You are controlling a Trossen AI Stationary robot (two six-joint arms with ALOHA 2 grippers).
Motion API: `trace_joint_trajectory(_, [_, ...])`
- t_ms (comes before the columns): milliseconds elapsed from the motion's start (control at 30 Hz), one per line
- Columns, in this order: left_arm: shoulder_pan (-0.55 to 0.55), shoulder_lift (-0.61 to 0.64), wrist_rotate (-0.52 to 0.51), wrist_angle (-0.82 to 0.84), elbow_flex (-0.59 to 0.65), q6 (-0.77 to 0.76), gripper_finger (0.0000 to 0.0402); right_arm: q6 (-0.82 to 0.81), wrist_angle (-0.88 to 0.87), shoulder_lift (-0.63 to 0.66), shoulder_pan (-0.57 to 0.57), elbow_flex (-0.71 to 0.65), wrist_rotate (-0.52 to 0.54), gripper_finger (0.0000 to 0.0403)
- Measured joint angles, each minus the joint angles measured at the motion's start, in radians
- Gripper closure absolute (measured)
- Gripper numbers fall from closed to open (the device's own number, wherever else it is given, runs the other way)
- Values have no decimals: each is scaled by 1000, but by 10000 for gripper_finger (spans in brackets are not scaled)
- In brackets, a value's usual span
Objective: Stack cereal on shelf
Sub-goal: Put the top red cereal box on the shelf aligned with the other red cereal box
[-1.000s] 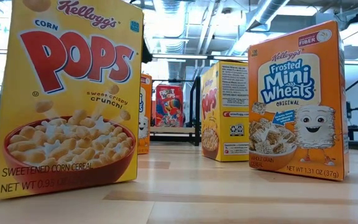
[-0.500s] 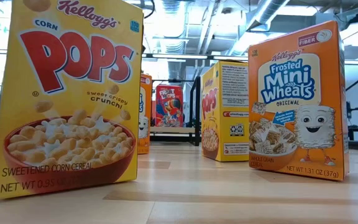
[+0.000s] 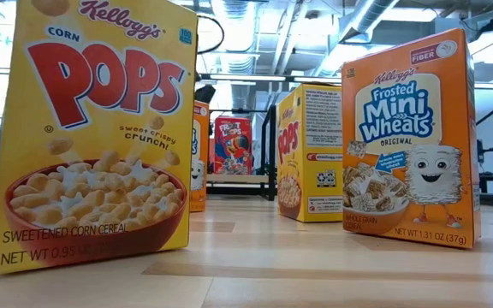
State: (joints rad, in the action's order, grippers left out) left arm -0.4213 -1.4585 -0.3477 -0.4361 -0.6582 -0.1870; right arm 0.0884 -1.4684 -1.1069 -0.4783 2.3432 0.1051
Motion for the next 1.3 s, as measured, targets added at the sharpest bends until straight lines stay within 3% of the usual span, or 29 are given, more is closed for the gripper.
trace_joint_trajectory(1300, [-51, -15, 19, -87, -1, 3, 401, 28, -16, 2, 0, 0, 0, 171])
